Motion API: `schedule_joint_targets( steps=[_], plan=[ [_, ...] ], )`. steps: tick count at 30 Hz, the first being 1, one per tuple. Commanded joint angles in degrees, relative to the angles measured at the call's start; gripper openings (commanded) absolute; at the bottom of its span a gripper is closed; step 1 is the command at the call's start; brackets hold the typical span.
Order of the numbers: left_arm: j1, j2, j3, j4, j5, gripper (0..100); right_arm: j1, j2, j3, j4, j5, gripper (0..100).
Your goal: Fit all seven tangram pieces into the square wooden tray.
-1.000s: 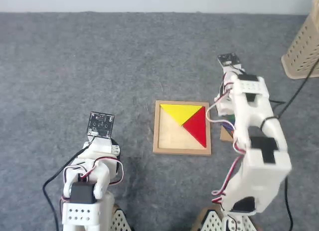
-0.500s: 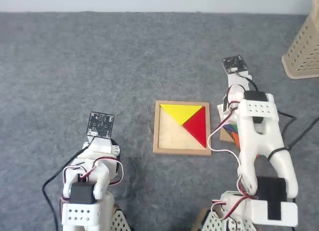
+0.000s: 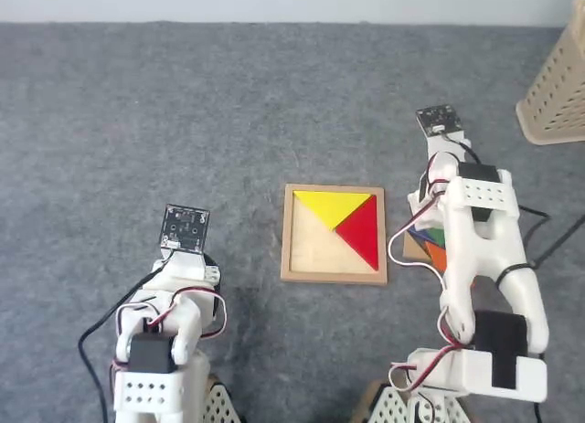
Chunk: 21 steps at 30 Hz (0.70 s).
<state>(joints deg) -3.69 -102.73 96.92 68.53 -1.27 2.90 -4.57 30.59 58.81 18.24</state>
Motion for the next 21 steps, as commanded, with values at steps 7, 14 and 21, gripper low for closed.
schedule_joint_targets(
  steps=[7,14,21],
  plan=[
    [-0.3,-0.2,-0.3,0.3,0.5,1,-0.4,0.3,-2.0,0.3,1.2,13.9],
    [-0.3,-0.2,-0.3,0.3,0.5,1,-0.9,5.5,-2.5,0.1,4.0,13.9],
    [-0.3,-0.2,-0.3,0.3,0.5,1,-0.1,2.0,-2.4,0.7,4.7,13.7]
  ],
)
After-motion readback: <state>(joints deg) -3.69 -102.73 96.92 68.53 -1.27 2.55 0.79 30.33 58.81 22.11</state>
